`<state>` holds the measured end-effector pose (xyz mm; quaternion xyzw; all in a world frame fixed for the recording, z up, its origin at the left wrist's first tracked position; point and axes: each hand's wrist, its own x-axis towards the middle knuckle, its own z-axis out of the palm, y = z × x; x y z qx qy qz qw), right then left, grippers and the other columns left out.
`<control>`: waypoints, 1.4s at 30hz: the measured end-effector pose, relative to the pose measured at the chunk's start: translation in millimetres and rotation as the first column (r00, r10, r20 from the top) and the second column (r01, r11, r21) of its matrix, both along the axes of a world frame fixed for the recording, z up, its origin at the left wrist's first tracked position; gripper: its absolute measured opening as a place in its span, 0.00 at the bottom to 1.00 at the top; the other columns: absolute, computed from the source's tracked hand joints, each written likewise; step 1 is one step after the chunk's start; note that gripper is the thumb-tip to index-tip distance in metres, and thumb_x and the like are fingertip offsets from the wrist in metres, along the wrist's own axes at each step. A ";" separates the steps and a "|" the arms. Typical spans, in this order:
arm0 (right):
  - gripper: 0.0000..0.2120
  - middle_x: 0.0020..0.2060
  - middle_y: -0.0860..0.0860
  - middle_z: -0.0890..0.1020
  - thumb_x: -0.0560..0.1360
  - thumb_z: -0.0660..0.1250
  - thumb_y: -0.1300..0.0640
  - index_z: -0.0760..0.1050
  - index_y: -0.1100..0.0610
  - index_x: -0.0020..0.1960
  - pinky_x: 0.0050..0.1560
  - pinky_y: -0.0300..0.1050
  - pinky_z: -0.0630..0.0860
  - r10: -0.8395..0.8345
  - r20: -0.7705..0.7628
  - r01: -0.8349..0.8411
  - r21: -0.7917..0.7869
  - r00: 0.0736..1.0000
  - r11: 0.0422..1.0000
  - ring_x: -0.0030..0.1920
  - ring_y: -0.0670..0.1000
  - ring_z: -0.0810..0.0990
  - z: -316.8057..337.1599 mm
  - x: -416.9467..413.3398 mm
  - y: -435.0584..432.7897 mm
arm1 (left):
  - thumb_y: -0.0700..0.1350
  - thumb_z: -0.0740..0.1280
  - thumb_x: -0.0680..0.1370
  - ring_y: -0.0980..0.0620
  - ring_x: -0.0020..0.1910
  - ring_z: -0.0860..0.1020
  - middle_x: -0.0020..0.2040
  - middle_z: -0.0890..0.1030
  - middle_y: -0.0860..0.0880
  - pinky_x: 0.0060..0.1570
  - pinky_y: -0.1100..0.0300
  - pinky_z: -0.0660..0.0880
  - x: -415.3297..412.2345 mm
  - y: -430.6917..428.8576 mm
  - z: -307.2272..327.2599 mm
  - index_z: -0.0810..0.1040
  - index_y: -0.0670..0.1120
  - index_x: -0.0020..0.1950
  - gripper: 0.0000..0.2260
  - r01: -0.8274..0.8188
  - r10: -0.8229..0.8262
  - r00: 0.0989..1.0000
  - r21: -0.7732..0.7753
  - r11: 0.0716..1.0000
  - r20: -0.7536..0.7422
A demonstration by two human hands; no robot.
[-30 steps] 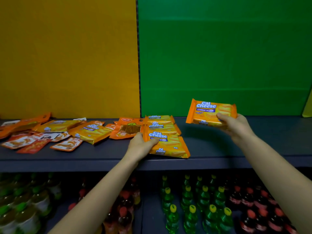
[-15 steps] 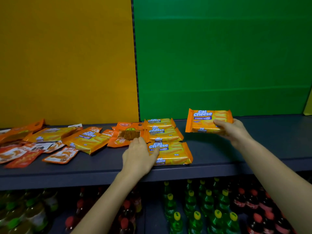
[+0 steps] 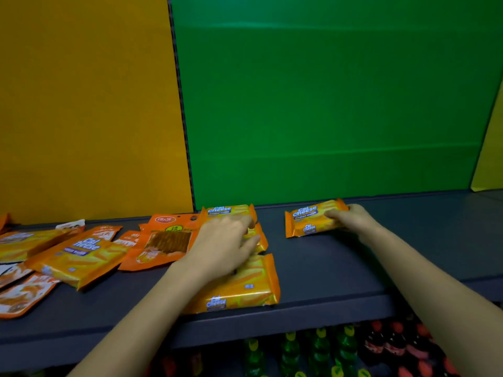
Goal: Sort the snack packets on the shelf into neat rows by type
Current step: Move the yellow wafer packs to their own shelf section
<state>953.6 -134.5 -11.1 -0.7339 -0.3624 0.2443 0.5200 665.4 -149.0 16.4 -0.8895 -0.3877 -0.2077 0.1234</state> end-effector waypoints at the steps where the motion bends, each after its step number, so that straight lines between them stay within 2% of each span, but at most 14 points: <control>1: 0.20 0.56 0.59 0.78 0.72 0.69 0.55 0.73 0.65 0.59 0.53 0.47 0.74 -0.005 0.058 0.006 -0.012 0.998 1.000 0.57 0.59 0.77 0.8 5.0 5.5 | 0.57 0.56 0.79 0.48 0.59 0.75 0.60 0.78 0.51 0.53 0.55 0.72 6.2 3.9 0.0 0.71 0.51 0.60 0.16 -0.010 0.010 1.000 -0.003 1.000 -0.007; 3: 0.20 0.58 0.60 0.77 0.72 0.69 0.53 0.74 0.64 0.59 0.57 0.47 0.71 0.010 0.115 -0.005 -0.037 0.993 0.999 0.59 0.59 0.76 0.9 14.9 17.5 | 0.58 0.55 0.78 0.48 0.60 0.75 0.60 0.78 0.51 0.53 0.55 0.73 17.0 10.5 -0.3 0.71 0.50 0.59 0.16 -0.037 0.037 0.999 -0.005 0.999 -0.028; 7: 0.21 0.60 0.62 0.76 0.73 0.67 0.51 0.74 0.65 0.59 0.58 0.49 0.70 0.062 0.211 -0.045 -0.085 0.976 0.995 0.61 0.60 0.74 1.5 34.2 41.4 | 0.57 0.55 0.79 0.49 0.60 0.74 0.61 0.76 0.51 0.53 0.56 0.71 35.4 19.4 0.9 0.71 0.50 0.60 0.16 -0.053 0.055 0.996 0.024 0.998 -0.065; 11: 0.26 0.62 0.61 0.76 0.74 0.66 0.46 0.72 0.63 0.64 0.62 0.50 0.69 0.122 0.334 -0.067 -0.171 0.935 0.983 0.63 0.61 0.73 -3.8 47.6 55.8 | 0.58 0.55 0.79 0.50 0.60 0.74 0.62 0.76 0.52 0.53 0.57 0.70 45.8 22.5 0.4 0.70 0.51 0.61 0.17 -0.067 0.071 0.996 0.057 0.996 -0.062; 16: 0.26 0.62 0.62 0.75 0.75 0.63 0.46 0.71 0.64 0.64 0.59 0.48 0.69 0.142 0.453 -0.048 -0.213 0.880 0.976 0.64 0.61 0.72 -4.3 52.6 63.7 | 0.59 0.55 0.78 0.50 0.59 0.75 0.60 0.78 0.53 0.53 0.57 0.70 45.2 21.0 -0.2 0.72 0.51 0.60 0.17 -0.110 0.112 0.993 0.050 0.993 -0.026; 20: 0.31 0.67 0.63 0.67 0.75 0.62 0.44 0.66 0.66 0.68 0.65 0.50 0.65 0.137 0.506 -0.019 -0.231 0.851 0.973 0.67 0.63 0.67 -7.3 49.8 65.0 | 0.61 0.52 0.75 0.49 0.56 0.77 0.57 0.79 0.52 0.50 0.55 0.72 40.1 15.7 -0.9 0.74 0.50 0.58 0.21 -0.165 0.165 0.986 0.036 0.986 0.009; 23: 0.33 0.70 0.62 0.61 0.75 0.63 0.45 0.61 0.66 0.70 0.68 0.53 0.61 0.063 0.530 0.002 -0.122 0.846 0.993 0.69 0.63 0.61 0.8 42.4 59.8 | 0.60 0.53 0.77 0.49 0.56 0.76 0.55 0.80 0.52 0.50 0.56 0.70 28.0 12.2 -1.8 0.74 0.50 0.58 0.20 -0.214 0.211 0.976 0.060 0.975 0.055; 26: 0.24 0.67 0.62 0.68 0.76 0.65 0.54 0.67 0.63 0.68 0.67 0.50 0.62 0.116 0.574 -0.174 0.047 0.811 0.984 0.67 0.62 0.66 15.3 26.5 51.9 | 0.61 0.46 0.72 0.47 0.50 0.77 0.49 0.82 0.50 0.46 0.53 0.72 7.9 6.2 -1.8 0.77 0.48 0.54 0.27 -0.279 0.266 0.955 0.089 0.956 0.128; 28: 0.17 0.63 0.59 0.75 0.75 0.65 0.57 0.73 0.60 0.63 0.64 0.49 0.67 0.205 0.634 -0.324 0.076 0.746 0.943 0.62 0.59 0.73 23.0 5.4 41.7 | 0.60 0.46 0.72 0.45 0.48 0.78 0.46 0.82 0.49 0.44 0.53 0.73 -9.9 1.5 -5.2 0.78 0.47 0.51 0.27 -0.332 0.316 0.935 0.087 0.939 0.161; 32: 0.11 0.55 0.55 0.80 0.75 0.65 0.58 0.78 0.58 0.57 0.57 0.44 0.70 0.315 0.739 -0.522 0.058 0.596 0.851 0.55 0.55 0.79 39.1 -52.3 12.3 | 0.58 0.50 0.73 0.43 0.45 0.80 0.43 0.83 0.46 0.39 0.54 0.72 -56.7 -16.0 -12.2 0.79 0.46 0.46 0.23 -0.445 0.425 0.888 0.093 0.891 0.176; 34: 0.10 0.53 0.53 0.81 0.75 0.65 0.59 0.79 0.58 0.56 0.53 0.40 0.69 0.387 0.729 -0.596 0.036 0.565 0.802 0.53 0.53 0.79 46.6 -84.9 -3.6 | 0.56 0.55 0.74 0.42 0.43 0.80 0.42 0.83 0.46 0.37 0.54 0.72 -87.6 -26.4 -15.7 0.80 0.44 0.47 0.19 -0.490 0.468 0.863 0.088 0.867 0.191; 39: 0.09 0.46 0.48 0.80 0.75 0.65 0.58 0.79 0.55 0.54 0.53 0.42 0.71 0.520 0.713 -0.730 -0.016 0.470 0.683 0.48 0.49 0.78 54.4 -174.4 -35.2 | 0.51 0.61 0.75 0.42 0.44 0.80 0.41 0.83 0.47 0.39 0.55 0.71 -175.5 -54.6 -23.0 0.80 0.45 0.46 0.12 -0.559 0.534 0.815 0.064 0.827 0.225; 42: 0.09 0.48 0.47 0.81 0.75 0.65 0.56 0.78 0.54 0.55 0.50 0.41 0.70 0.534 0.726 -0.757 -0.030 0.433 0.653 0.48 0.48 0.78 53.5 -230.2 -47.2 | 0.54 0.58 0.74 0.44 0.45 0.80 0.42 0.83 0.49 0.38 0.56 0.71 -229.0 -71.2 -25.7 0.79 0.47 0.46 0.15 -0.587 0.563 0.795 0.057 0.807 0.224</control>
